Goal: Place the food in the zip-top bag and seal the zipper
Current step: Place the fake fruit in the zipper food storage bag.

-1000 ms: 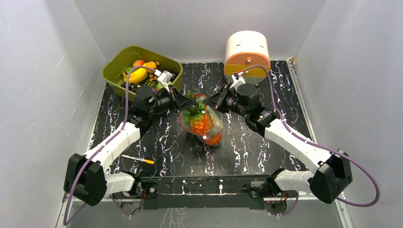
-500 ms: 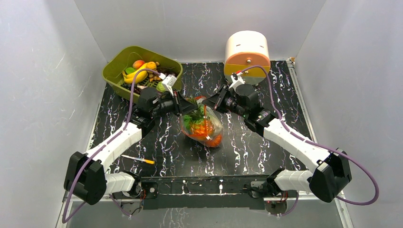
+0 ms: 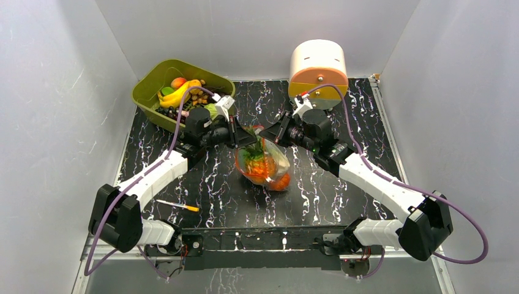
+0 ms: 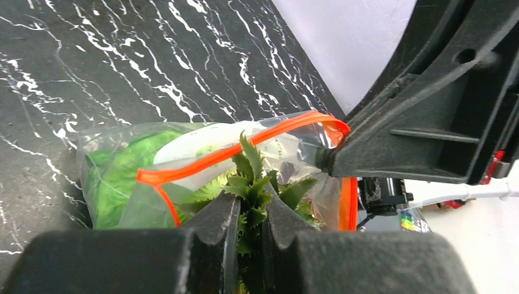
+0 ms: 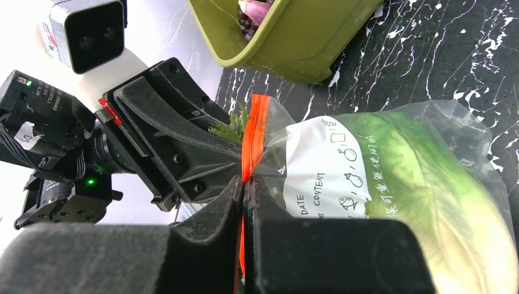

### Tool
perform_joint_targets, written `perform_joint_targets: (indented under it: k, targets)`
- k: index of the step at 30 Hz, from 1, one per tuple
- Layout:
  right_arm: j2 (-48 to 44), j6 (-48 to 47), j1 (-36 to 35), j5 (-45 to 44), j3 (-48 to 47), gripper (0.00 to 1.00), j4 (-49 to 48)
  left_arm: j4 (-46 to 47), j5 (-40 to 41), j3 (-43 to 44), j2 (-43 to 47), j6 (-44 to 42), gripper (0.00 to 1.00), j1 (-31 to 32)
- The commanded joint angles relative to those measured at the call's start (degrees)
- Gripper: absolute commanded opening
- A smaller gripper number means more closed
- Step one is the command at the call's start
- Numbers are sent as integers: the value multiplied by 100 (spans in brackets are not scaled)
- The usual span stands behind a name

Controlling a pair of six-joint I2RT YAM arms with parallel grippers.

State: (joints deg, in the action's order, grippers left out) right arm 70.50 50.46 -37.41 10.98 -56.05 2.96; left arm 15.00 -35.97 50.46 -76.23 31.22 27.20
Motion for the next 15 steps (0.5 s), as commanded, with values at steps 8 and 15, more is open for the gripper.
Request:
perform_joint_targets:
  k: [8,15]
  targets:
    - [-173,-123,-31,-114,-341,0,-528,-1041,-271,526,-76,-422,42,256]
    - [-464,-299,-37,-369,-206,0,-269,-2716,632,1365,331,-1000,76,255]
